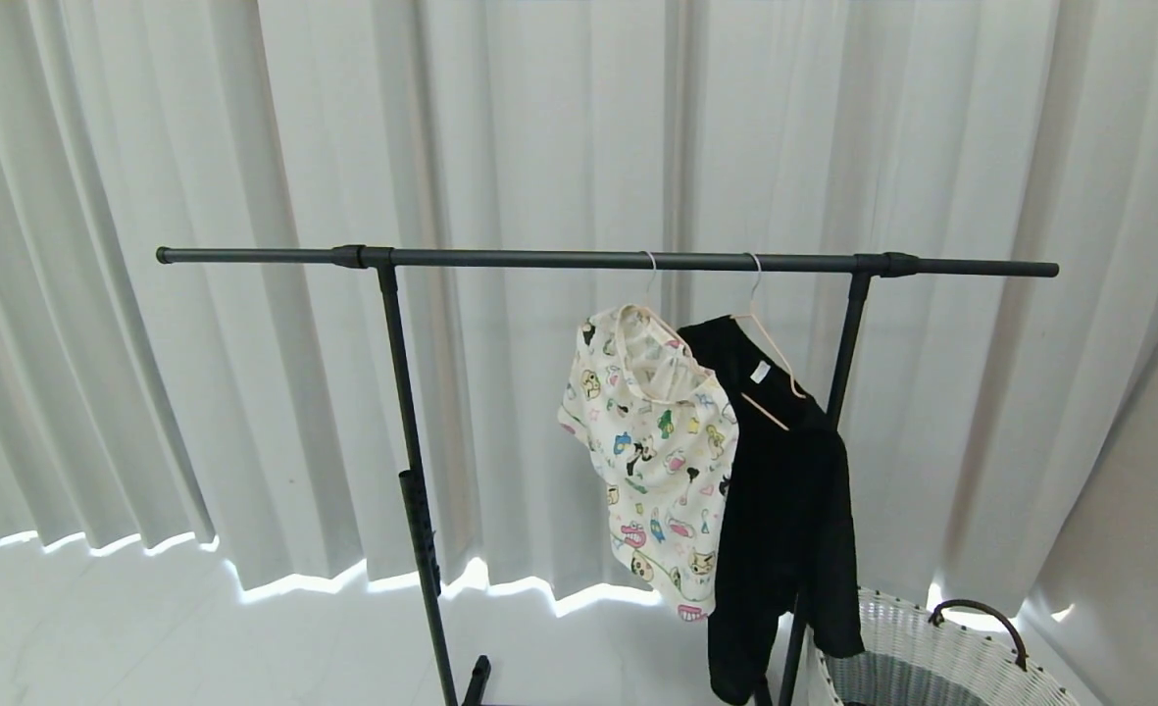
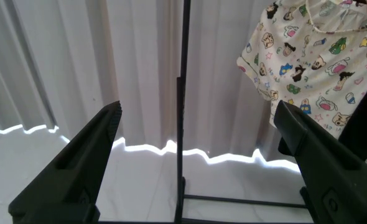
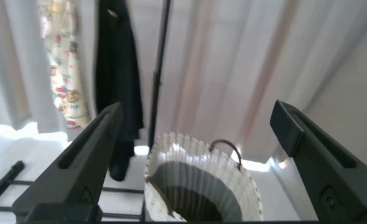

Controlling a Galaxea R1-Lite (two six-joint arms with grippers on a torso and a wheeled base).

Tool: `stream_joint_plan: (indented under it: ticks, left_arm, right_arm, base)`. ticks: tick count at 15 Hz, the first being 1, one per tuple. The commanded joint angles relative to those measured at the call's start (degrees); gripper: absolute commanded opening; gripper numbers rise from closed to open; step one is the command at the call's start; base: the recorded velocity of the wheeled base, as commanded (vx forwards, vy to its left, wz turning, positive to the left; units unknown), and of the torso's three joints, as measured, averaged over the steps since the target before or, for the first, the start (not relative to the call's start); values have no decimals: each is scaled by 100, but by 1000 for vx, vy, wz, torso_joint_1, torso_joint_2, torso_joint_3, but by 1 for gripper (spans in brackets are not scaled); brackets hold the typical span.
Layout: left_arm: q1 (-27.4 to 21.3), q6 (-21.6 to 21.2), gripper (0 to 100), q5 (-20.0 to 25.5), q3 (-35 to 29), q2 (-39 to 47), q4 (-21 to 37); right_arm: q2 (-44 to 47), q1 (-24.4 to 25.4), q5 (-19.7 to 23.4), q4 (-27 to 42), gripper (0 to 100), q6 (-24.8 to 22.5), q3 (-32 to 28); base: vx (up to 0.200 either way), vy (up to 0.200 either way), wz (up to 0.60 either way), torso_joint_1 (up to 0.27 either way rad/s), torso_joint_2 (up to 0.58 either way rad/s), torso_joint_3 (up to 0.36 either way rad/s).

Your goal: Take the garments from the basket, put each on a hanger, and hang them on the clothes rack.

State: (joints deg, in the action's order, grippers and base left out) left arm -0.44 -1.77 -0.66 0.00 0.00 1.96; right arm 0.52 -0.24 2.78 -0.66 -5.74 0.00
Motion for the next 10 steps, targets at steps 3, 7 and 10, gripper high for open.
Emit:
stream_joint_plan:
  ticks: [3,7,10]
  left_arm:
    - [0,1,100,-4,0,0,15]
    - [0,1,100,-4,0,0,15]
    - [0,1,100,-4,0,0,15]
  right_arm:
    - [-44,7,-32,22,100,548,0]
    - [-44,7,-67,31,100,504,0]
    - [-44,7,-111,39,100,442,0]
  base:
    - [0,0,0,0,0,0]
    - [0,0,0,0,0,0]
    - [0,0,0,0,0,0]
